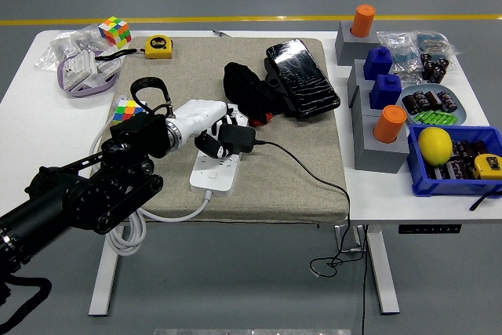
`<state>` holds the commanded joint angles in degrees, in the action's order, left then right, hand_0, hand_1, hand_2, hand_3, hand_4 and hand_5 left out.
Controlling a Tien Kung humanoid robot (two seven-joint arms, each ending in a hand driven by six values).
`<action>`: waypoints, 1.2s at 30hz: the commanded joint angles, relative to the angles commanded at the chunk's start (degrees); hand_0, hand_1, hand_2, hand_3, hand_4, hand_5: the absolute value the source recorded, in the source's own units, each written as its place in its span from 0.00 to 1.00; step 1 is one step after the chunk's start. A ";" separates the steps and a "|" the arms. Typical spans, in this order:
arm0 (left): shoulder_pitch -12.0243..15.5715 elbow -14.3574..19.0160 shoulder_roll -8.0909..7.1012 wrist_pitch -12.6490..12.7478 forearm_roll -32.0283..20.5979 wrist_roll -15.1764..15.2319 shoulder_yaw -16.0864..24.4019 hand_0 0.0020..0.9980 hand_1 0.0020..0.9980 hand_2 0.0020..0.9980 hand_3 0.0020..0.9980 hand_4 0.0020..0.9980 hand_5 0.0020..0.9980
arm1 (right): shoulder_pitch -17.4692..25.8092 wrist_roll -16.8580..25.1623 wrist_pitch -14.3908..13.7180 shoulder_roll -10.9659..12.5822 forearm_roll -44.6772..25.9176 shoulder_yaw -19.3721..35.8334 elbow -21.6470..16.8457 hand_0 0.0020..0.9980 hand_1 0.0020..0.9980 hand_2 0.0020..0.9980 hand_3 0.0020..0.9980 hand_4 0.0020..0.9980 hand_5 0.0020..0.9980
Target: Pull the plug out and thorw away
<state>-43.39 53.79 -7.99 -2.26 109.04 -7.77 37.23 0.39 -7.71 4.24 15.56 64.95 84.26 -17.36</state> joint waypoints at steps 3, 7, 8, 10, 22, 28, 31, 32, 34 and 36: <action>-0.18 0.45 -0.06 -0.30 0.40 0.12 0.50 0.36 0.43 0.46 0.55 0.70 0.00 | 0.11 -0.01 0.01 -0.04 0.06 0.09 0.05 0.57 0.65 0.67 0.57 0.97 0.50; -0.43 1.10 -0.26 -1.48 1.30 -0.63 1.16 0.35 0.37 0.42 0.52 0.72 0.00 | 0.30 0.00 0.00 -0.08 0.08 0.17 0.04 0.56 0.65 0.67 0.57 0.97 0.50; -0.41 1.45 -0.34 -1.62 1.46 -0.75 1.35 0.35 0.37 0.42 0.52 0.72 0.00 | 0.29 0.00 0.01 -0.07 0.09 0.16 0.03 0.56 0.65 0.67 0.57 0.97 0.50; -0.17 3.12 -0.47 -1.61 1.61 -0.84 1.77 0.35 0.37 0.42 0.52 0.72 0.00 | 0.32 0.02 -0.01 -0.13 0.12 0.32 0.02 0.56 0.65 0.67 0.57 0.97 0.50; 0.96 9.84 3.19 1.42 -4.28 1.19 -3.71 0.35 0.38 0.42 0.53 0.71 0.00 | 0.13 0.07 0.04 -0.36 -0.02 0.24 -0.03 0.57 0.65 0.67 0.57 0.97 0.50; -0.05 4.99 5.39 2.02 -5.30 1.11 -7.24 0.36 0.39 0.42 0.54 0.72 0.00 | 0.03 0.08 0.00 -0.31 -0.18 -0.03 -0.09 0.57 0.65 0.67 0.57 0.97 0.50; -0.33 3.16 5.71 2.54 -5.45 1.28 -8.05 0.38 0.44 0.45 0.55 0.75 0.00 | 0.10 0.03 0.11 -0.29 -0.07 -0.03 0.05 0.57 0.65 0.67 0.57 0.97 0.50; -0.36 2.83 5.77 2.69 -5.46 1.33 -8.14 0.38 0.44 0.45 0.55 0.75 0.00 | 0.12 0.03 0.13 -0.31 -0.04 0.03 0.08 0.57 0.65 0.67 0.57 0.97 0.50; -0.43 2.17 5.84 2.96 -5.42 1.37 -8.32 0.38 0.44 0.45 0.55 0.75 0.00 | 0.20 0.02 0.17 -0.35 0.02 0.16 0.15 0.57 0.65 0.67 0.57 0.97 0.50; -0.48 1.79 5.87 3.27 -5.10 1.41 -8.38 0.47 0.54 0.52 0.57 0.79 0.00 | 0.22 0.01 0.20 -0.35 0.02 0.16 0.17 0.57 0.65 0.67 0.57 0.97 0.50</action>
<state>-43.88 55.58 -2.13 1.02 103.94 -6.36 28.85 0.61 -7.69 4.44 15.21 64.97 84.41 -17.19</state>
